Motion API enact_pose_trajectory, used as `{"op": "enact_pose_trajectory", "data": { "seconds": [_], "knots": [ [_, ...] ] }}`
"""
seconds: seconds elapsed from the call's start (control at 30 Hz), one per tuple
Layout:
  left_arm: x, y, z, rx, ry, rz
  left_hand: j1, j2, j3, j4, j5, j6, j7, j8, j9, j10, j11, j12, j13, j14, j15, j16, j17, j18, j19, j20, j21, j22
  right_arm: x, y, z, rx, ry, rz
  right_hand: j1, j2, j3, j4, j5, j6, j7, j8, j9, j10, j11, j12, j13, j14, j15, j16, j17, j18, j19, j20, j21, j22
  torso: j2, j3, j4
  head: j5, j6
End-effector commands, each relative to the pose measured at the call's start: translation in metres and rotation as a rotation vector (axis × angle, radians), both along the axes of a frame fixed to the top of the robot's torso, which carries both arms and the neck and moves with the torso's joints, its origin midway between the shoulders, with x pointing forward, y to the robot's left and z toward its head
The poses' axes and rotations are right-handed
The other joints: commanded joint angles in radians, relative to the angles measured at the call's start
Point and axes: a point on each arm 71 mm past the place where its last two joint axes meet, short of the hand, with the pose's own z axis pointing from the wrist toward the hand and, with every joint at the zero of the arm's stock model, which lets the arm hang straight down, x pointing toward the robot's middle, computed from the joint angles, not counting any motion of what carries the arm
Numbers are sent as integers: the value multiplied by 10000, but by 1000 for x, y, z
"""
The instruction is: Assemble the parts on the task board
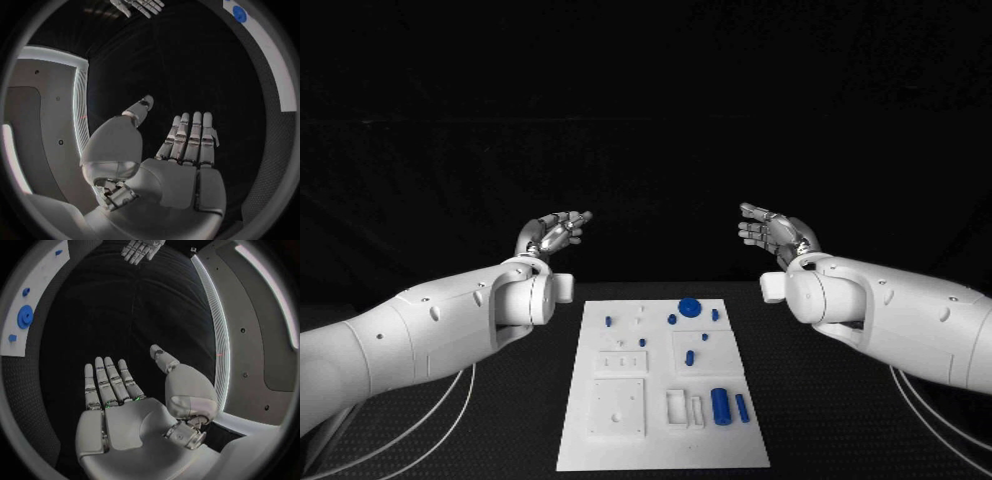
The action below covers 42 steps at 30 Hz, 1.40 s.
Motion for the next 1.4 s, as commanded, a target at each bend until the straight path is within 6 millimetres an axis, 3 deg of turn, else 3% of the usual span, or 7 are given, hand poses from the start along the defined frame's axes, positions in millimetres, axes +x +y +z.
{"op": "enact_pose_trajectory", "data": {
  "seconds": [0.03, 0.37, 0.53, 0.9, 1.03, 1.27, 1.4],
  "knots": [
    [16, 3, 6, -467, 727, -812, 268, -1, 111, -4, 56, 171, 37, 92, 103, 171, 24, 63, 20, 162, 13, 87, 85, -154, 131, 15, 58, 367, 10, 2, 0, 149, 1302, 1705, 247, 3, 146, -124, 62, 124, 570, 96, 81, 165, 55, 54, 23, 140, 58, 97, 83, 136, 83, 42, 79, 227, 2, 0, -4, 0, -2],
    [35, 18, 21, -312, 797, -738, 349, 85, 114, 28, 48, 255, 187, 157, 133, 278, 147, 107, 43, 338, 70, 191, 137, -154, 229, -41, 160, 370, 23, -9, 10, -72, 1658, 1981, 1391, -280, 554, -728, 134, 549, 696, 350, 111, 802, 176, 218, 80, 711, 192, 392, 201, 335, 575, 24, 136, 301, 2, 0, -4, 0, -2],
    [27, 13, 18, -58, 642, -1480, 526, 218, 71, -87, 74, 896, 575, 479, 226, 1408, 446, 535, 205, 1414, 64, 766, 370, -16, 1124, -334, 675, 349, 34, -12, 11, -3859, 142, 2117, 2101, -453, 735, -980, 288, 1263, 661, 610, 86, 1655, 141, 422, 115, 1532, 216, 669, 254, 668, 1322, 22, 169, 176, -1, -40, -8, -93, 221],
    [8, 5, 21, 198, 469, -2416, 1232, 555, 419, -960, 358, 2515, 473, 956, 300, 3514, 171, 1067, 441, 3458, -457, 1713, 1119, 352, 2616, -831, 1874, 359, 29, 10, 17, -8343, -1713, 3589, 3188, -666, 1257, -1098, 513, 3363, 235, 1166, 84, 3918, -664, 935, 413, 4640, -1076, 1909, 1147, 1931, 4694, -17, 1092, -160, 175, 22, 84, -102, 203],
    [-5, -1, 25, 40, 457, -2759, 1254, 564, 470, -1067, 364, 2593, 455, 931, 282, 3595, 151, 1016, 433, 3508, -478, 1694, 1177, 338, 2617, -854, 1947, 355, 23, 29, 18, -9941, -2551, 4427, 3444, -822, 1300, -1115, 452, 3862, 121, 1085, 46, 4459, -837, 760, 406, 6060, -1761, 2350, 1870, 1931, 6421, -591, 1537, -377, 338, 42, 244, -163, 225],
    [-28, -13, 30, -342, 636, -3615, 1088, 488, 438, -1054, 365, 2561, 481, 853, 243, 3567, 185, 914, 401, 3476, -454, 1626, 1207, 314, 2581, -846, 1985, 346, 16, 62, 17, -12280, -3771, 5457, 3535, -909, 1286, -1113, 417, 3965, 93, 1038, 36, 4583, -896, 674, 393, 6540, -1932, 2503, 2167, 1931, 6986, -809, 1716, -387, 638, 43, 468, -290, 305],
    [-39, -17, 32, -472, 663, -3880, 997, 447, 443, -1049, 359, 2511, 508, 784, 212, 3514, 217, 820, 369, 3428, -429, 1556, 1221, 312, 2525, -828, 1994, 341, 12, 76, 17, -13150, -4303, 5768, 3781, -1227, 1132, -1098, 335, 3965, 72, 876, -40, 4567, -1048, 460, 320, 7965, -2165, 3749, 3003, 1931, 8656, -1524, 2695, 5, 779, 37, 609, -355, 271]
  ]
}}
